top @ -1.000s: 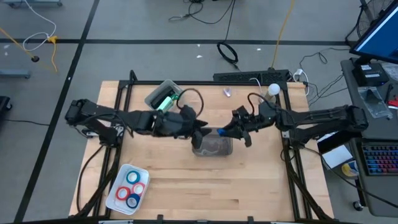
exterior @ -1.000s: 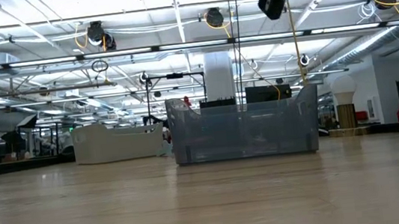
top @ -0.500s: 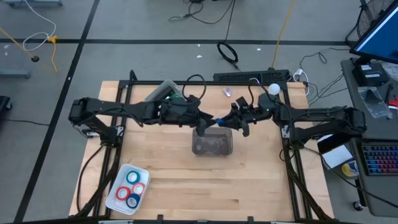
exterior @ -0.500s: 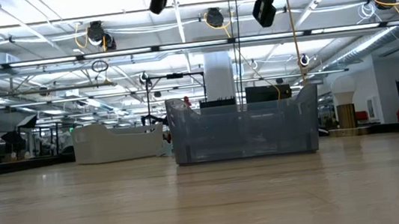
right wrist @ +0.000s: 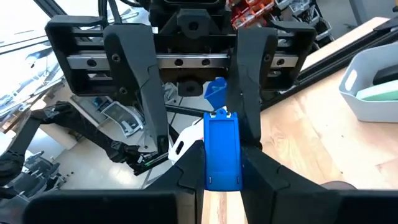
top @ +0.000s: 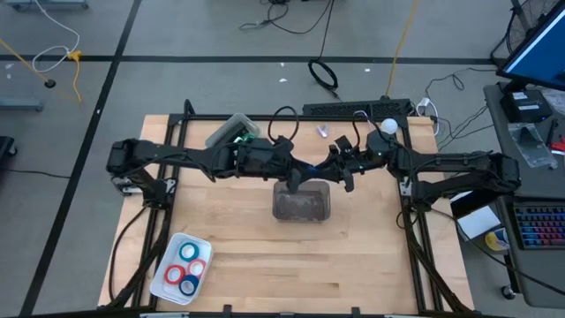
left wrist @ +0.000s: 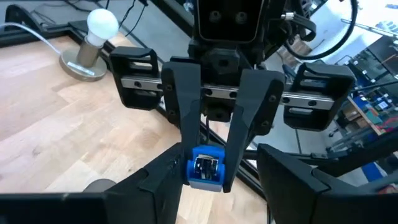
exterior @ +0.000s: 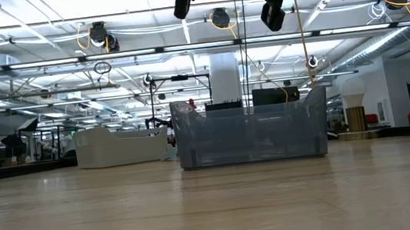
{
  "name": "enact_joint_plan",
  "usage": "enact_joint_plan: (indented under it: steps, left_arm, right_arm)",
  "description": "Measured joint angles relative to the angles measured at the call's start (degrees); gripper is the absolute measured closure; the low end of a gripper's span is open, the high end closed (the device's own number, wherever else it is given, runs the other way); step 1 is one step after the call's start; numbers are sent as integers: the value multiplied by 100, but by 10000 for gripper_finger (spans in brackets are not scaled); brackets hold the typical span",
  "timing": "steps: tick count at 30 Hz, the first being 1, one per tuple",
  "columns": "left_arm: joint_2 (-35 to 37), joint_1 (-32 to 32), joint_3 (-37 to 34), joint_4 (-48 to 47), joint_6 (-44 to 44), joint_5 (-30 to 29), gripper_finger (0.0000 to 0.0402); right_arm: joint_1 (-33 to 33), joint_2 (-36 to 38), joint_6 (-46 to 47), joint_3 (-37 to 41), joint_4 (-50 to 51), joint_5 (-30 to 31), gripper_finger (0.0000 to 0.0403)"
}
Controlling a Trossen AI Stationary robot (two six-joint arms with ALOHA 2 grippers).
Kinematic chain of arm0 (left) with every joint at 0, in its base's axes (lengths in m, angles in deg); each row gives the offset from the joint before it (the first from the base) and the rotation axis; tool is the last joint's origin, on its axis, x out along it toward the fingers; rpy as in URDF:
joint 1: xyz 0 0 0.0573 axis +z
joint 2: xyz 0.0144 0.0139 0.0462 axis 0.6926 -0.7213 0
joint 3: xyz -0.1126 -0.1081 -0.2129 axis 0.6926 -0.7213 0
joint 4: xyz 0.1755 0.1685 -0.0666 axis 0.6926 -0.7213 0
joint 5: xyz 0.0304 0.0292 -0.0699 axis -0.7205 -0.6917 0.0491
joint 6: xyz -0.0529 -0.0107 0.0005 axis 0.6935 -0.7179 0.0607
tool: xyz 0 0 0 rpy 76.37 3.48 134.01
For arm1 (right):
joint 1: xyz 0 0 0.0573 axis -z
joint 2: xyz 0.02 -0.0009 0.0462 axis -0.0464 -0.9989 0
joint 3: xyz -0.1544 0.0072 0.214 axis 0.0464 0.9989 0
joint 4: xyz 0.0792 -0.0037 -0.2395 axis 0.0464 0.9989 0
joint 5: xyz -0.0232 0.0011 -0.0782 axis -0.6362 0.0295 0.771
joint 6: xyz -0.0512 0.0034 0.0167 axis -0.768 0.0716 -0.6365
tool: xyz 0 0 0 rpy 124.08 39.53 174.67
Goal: Pick and place Stapler, Stapler remover, tape
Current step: Put the blue stapler into the gray bin
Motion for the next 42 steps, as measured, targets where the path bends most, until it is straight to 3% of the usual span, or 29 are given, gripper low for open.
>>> enact_joint_plan:
  steps: [4,11,19,30,36,42]
  left_arm:
    - [-16,97,0,50,38,255,221]
    - [-19,160,-4,189,-123,385,333]
    - [-16,171,-4,164,-277,306,338]
    - [-4,509,-4,-455,-414,373,338]
    - [126,928,-3,-1636,-567,218,338]
    - [222,1781,-2,-3890,-453,-422,338]
  right_arm:
    - [1,-7,2,2,16,1,342]
    - [-1,4,52,0,-61,-122,342]
    - [0,2,-63,-2,-78,-95,328]
    - [83,-9,-474,-2,795,-42,236]
    - [205,-7,-712,-2,1078,-81,209]
    - [431,-7,-955,-2,1121,-84,202]
